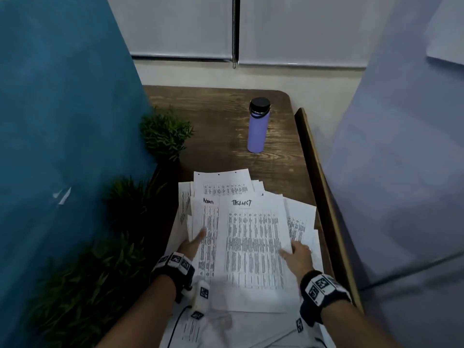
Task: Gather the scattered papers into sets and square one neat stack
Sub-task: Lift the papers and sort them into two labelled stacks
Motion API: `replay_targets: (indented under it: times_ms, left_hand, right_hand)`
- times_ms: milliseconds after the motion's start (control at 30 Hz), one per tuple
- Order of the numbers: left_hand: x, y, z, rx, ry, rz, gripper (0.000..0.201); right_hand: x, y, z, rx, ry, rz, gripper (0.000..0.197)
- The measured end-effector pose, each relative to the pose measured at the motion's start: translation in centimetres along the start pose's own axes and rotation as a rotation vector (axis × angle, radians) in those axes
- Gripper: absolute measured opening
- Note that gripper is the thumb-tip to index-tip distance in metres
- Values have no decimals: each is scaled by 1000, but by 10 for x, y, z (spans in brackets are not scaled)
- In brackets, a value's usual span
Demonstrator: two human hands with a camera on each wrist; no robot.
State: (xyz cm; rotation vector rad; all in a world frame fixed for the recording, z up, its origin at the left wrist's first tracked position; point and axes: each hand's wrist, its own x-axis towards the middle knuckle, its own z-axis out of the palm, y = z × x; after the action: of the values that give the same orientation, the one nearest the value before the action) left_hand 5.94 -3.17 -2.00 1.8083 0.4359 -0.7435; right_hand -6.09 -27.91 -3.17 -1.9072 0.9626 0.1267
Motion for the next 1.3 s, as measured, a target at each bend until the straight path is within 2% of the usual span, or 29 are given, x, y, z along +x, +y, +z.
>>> replay_targets:
  times_ms: [67, 167, 233, 300, 367, 433, 500, 533, 667, 733, 767, 800, 867, 900, 967, 1000, 1033, 1100, 1200, 1300]
  left_hand:
    - [-2, 0, 6, 150, 52, 24, 90]
    - [0, 0, 16, 244, 93, 106, 71]
    - [-3, 4, 20, 271, 122, 129, 69]
    - [-4, 8, 17, 192, 165, 174, 63]
    - [-12, 14, 14, 79, 148, 235, 43]
    - [-15, 20, 8, -21, 144, 324, 27]
    - [-20, 31, 4, -62, 179, 401, 25]
    - [-22, 38, 2, -78, 186, 431, 27]
    - [-21, 61, -10, -153, 198, 503, 34]
    - [-17, 67, -17, -172, 215, 519, 31]
    - [-17, 68, -20, -181, 212, 521, 31]
    - [-18, 69, -21, -192, 198, 522, 31]
    - [-24, 70, -23, -197, 170, 526, 30]
    - [-29, 70, -23, -193, 144, 525, 28]
    - [-38, 69, -22, -189, 37, 526, 26]
    - [-41, 68, -21, -183, -21, 525, 26]
    - [-44, 68, -20, -178, -69, 524, 26]
    - [-46, 71, -17, -157, -138, 523, 26]
    - [-46, 85, -10, -105, -170, 554, 24]
    - [-49, 100, -9, -141, -112, 645, 23]
  right_hand:
    - [-2, -7, 12, -11, -64, -36, 48]
    - [-7, -19, 29, 6, -252, -74, 67]
    - [-6, -25, 30, 54, -289, -75, 66]
    - [-3, -28, 23, 181, -285, -32, 64]
    - [1, -33, 11, 288, -317, 19, 83]
    - [7, -41, 1, 315, -336, -3, 101]
    - [11, -54, -7, 336, -310, -49, 113]
    - [14, -60, -11, 362, -272, -87, 113]
    - [21, -73, -32, 477, 13, -127, 108]
    - [29, -64, -42, 505, 183, -97, 115]
    - [29, -61, -47, 553, 201, -97, 121]
    - [30, -57, -50, 618, 176, -126, 119]
    - [24, -60, -57, 733, 13, -203, 98]
    - [21, -63, -60, 799, -112, -234, 99]
    - [15, -71, -66, 902, -324, -260, 121]
    - [15, -75, -67, 906, -406, -266, 123]
    - [14, -79, -66, 865, -471, -280, 116]
    - [18, -87, -60, 712, -475, -293, 104]
    - [21, -101, -55, 624, -315, -371, 111]
    - [11, -118, -61, 675, -241, -408, 116]
